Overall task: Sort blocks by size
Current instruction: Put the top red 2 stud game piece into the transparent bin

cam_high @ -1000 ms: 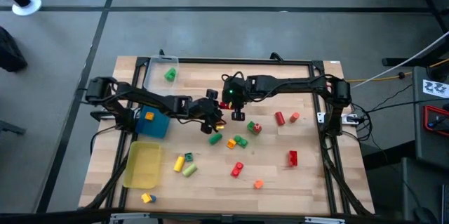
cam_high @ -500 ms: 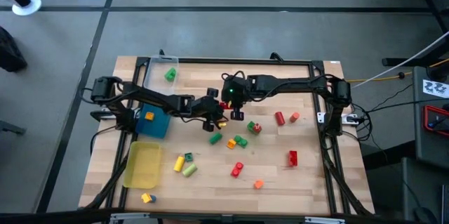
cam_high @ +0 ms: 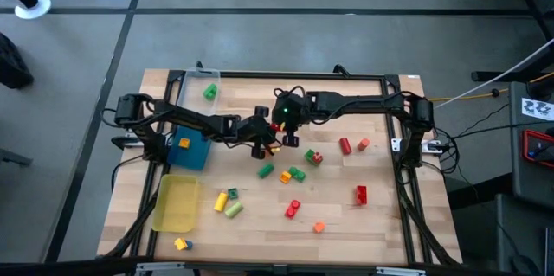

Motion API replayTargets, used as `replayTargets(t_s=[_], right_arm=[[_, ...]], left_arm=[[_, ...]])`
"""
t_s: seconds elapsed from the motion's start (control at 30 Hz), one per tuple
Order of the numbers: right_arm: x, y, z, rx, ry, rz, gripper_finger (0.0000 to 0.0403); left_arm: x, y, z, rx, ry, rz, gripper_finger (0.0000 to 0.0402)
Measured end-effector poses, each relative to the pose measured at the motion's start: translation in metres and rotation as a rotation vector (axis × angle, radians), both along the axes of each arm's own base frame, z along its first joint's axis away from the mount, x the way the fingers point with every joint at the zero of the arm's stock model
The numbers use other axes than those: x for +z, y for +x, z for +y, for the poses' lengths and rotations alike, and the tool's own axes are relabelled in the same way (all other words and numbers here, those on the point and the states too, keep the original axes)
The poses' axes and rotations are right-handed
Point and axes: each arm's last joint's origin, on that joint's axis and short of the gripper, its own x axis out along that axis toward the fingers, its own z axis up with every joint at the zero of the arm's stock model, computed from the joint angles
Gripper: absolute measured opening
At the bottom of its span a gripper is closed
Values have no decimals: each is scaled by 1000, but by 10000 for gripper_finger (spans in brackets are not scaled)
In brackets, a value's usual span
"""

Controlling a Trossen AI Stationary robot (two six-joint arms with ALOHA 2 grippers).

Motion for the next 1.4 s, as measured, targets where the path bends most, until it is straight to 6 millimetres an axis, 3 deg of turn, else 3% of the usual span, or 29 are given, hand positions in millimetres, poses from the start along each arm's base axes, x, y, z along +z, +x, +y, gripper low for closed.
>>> replayTargets(t_s=[0.2, 0.6, 0.8, 0.97, 1.13, 1.4], right_arm=[[1, 1, 0, -4, -24, -10, 27], [3, -7, -10, 50, -91, 39, 107], [35, -39, -26, 59, -150, 127, 110], [64, -64, -32, 83, -266, 173, 111], [72, -84, -28, 133, -289, 276, 111], [63, -110, -21, 206, -263, 493, 111]], left_arm=[[0, 0, 2, 10, -9, -5, 1], [1, 0, 3, 25, 0, -5, 0], [3, -10, 11, 113, 35, 58, 0], [17, -20, 27, 214, 3, 19, 0], [35, -40, 49, 357, -21, -3, 0], [58, -92, 77, 659, -147, 10, 0]])
